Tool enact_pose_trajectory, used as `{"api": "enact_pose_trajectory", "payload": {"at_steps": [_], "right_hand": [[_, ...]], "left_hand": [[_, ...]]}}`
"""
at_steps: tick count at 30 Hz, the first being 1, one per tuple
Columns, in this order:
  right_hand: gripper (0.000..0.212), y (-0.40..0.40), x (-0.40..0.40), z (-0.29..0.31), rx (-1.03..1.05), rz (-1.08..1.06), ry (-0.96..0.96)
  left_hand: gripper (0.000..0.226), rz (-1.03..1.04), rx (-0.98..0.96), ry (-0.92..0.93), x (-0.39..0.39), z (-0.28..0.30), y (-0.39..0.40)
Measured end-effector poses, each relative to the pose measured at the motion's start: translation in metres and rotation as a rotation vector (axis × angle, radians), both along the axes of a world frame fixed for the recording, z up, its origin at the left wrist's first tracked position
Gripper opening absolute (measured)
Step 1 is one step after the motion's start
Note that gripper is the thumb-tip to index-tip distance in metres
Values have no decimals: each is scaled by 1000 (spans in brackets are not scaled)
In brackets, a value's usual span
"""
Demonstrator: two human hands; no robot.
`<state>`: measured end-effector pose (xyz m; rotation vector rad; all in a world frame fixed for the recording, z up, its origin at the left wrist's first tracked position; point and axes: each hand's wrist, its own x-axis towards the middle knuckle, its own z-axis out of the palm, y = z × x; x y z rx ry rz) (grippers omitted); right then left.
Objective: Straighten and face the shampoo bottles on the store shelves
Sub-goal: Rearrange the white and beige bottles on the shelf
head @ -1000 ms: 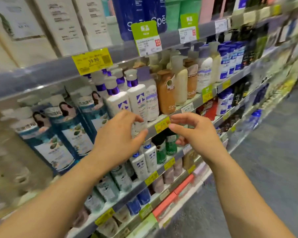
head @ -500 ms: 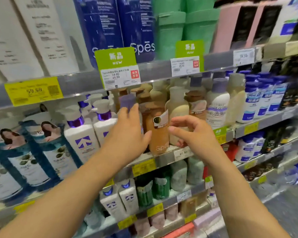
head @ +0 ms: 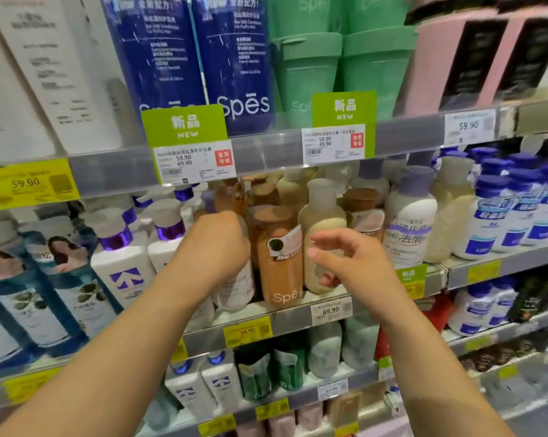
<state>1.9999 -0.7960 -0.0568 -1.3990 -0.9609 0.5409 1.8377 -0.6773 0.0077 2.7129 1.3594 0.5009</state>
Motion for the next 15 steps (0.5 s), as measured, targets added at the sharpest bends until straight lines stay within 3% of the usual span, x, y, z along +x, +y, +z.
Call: {"api": "enact_pose_trajectory", "payload": {"at_steps": [7, 15], "right_hand": [[18, 0, -4, 3, 12, 6, 35], [19, -5, -16, -5, -12, -13, 49]], "left_hand": [[17, 13, 21, 78, 4, 1, 3], [47, 28, 246, -148, -4, -13, -2]]}}
